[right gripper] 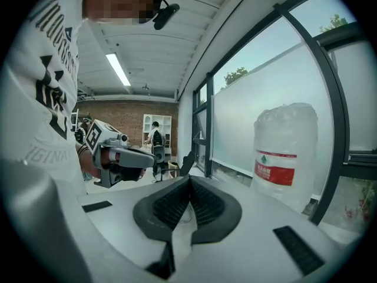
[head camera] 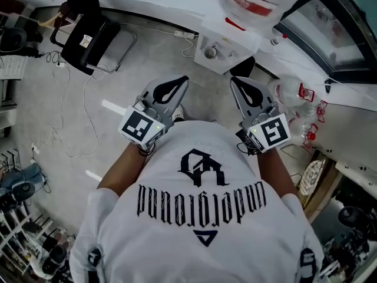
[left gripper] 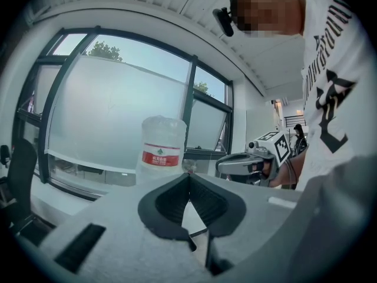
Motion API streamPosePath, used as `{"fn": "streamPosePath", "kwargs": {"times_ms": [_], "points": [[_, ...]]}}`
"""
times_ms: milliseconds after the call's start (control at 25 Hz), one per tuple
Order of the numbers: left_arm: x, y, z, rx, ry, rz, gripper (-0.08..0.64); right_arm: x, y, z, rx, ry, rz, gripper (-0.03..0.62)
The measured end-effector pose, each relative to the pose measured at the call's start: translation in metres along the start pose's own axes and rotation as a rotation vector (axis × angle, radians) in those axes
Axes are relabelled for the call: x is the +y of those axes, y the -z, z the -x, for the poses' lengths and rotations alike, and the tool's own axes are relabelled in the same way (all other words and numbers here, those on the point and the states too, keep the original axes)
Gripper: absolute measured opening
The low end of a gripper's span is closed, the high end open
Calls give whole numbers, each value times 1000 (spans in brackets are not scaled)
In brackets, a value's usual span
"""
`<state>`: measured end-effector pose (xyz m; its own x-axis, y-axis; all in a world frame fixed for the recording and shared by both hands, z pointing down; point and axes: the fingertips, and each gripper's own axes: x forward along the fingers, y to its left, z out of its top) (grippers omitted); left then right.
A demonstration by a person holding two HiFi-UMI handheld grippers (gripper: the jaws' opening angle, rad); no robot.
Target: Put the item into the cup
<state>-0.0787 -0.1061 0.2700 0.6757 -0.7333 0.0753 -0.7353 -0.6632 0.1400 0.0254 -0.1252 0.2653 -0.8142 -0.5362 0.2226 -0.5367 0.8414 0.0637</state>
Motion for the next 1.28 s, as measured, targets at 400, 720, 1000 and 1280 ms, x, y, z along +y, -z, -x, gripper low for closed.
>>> {"fn": "streamPosePath", "kwargs": {"times_ms": [400,720,1000,1280], "points": [[-91,19,-43,25,-32,16,12,-23,30,90,-22,-69,-70,15],[-159,37,-55,30,-76,55,12,-27,53,146,-28,-135,-93,15],[-186,39,-44,49,-117,37,12,-16,60,167,-26,-189,-100,15],[-190,40,-21,43,-116,39,12,7,59,169,-23,-184,-88,15]]}}
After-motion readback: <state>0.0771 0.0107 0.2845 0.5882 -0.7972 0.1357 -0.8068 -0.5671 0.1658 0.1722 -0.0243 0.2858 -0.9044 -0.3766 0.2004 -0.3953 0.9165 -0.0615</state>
